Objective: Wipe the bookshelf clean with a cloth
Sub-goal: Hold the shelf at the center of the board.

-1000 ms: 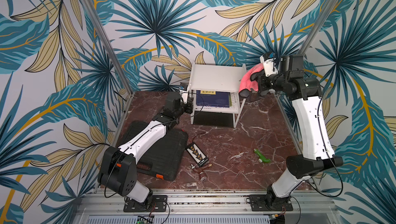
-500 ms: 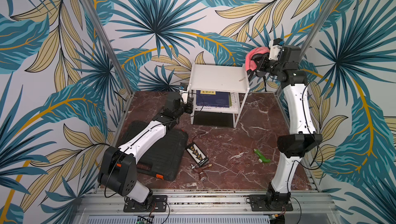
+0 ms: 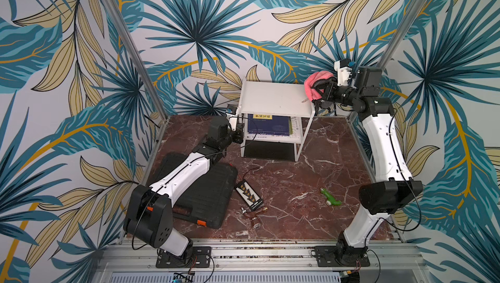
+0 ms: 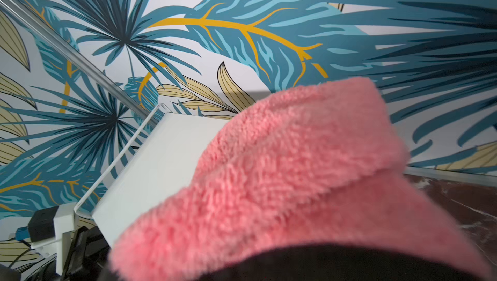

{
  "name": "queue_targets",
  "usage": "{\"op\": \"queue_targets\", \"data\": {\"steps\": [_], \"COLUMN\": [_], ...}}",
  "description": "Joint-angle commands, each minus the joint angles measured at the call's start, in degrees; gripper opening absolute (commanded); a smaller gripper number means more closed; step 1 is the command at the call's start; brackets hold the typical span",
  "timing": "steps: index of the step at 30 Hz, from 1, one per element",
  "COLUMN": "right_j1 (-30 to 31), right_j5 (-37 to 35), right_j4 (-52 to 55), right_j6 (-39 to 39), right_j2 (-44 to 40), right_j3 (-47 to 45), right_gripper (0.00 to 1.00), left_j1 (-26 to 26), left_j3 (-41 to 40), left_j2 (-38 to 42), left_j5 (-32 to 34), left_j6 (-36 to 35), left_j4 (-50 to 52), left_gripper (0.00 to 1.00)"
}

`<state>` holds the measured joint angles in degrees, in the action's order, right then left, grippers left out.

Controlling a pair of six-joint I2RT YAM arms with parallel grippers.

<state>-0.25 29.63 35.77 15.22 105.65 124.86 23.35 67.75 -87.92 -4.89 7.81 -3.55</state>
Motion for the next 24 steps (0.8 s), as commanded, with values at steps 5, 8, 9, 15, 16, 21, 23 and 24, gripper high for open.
{"op": "queue_targets", "data": {"steps": [5, 8, 9, 15, 16, 21, 23, 24], "right_j1": [3.0, 7.1, 8.8, 22.4, 24.4, 28.6, 27.6, 26.8], "right_j5": [-11.3, -17.5, -19.0, -26.0, -26.1, -38.2, -49.3, -53.5], "right_j4": [-9.1, -11.3, -10.8, -4.3, -3.2, 1.0, 2.9, 4.5], "right_j6": [-5.6, -10.7, -12.3, -19.9, -20.9, -24.3, -27.9, -29.4], "right_j2": [-20.9, -28.6, -29.6, -22.0, -19.9, -14.4, -14.4, -14.8], "right_j3": [-23.7, -30.8, -31.6, -25.7, -23.6, -18.6, -18.7, -18.8], "right_gripper": [0.0, 0.0, 0.0, 0.0, 0.0, 0.0, 0.0, 0.0], "left_j1": [0.2, 0.1, 0.2, 0.3, 0.3, 0.2, 0.1, 0.1], "left_j3": [-1.5, -0.6, -0.1, 0.8, 0.9, 0.4, 0.1, 0.1], "left_j2": [-1.2, -1.3, -1.4, -1.8, -1.7, -1.5, -1.4, -1.4], "left_j5": [-2.8, -2.4, -2.3, -1.5, -1.2, -0.4, -0.4, -0.3], "left_j6": [7.1, 7.1, 7.0, 7.1, 7.2, 7.8, 7.9, 7.8], "left_j4": [5.1, 6.4, 6.9, 7.7, 7.6, 7.5, 7.4, 7.4], "left_gripper": [0.0, 0.0, 0.0, 0.0, 0.0, 0.0, 0.0, 0.0]}}
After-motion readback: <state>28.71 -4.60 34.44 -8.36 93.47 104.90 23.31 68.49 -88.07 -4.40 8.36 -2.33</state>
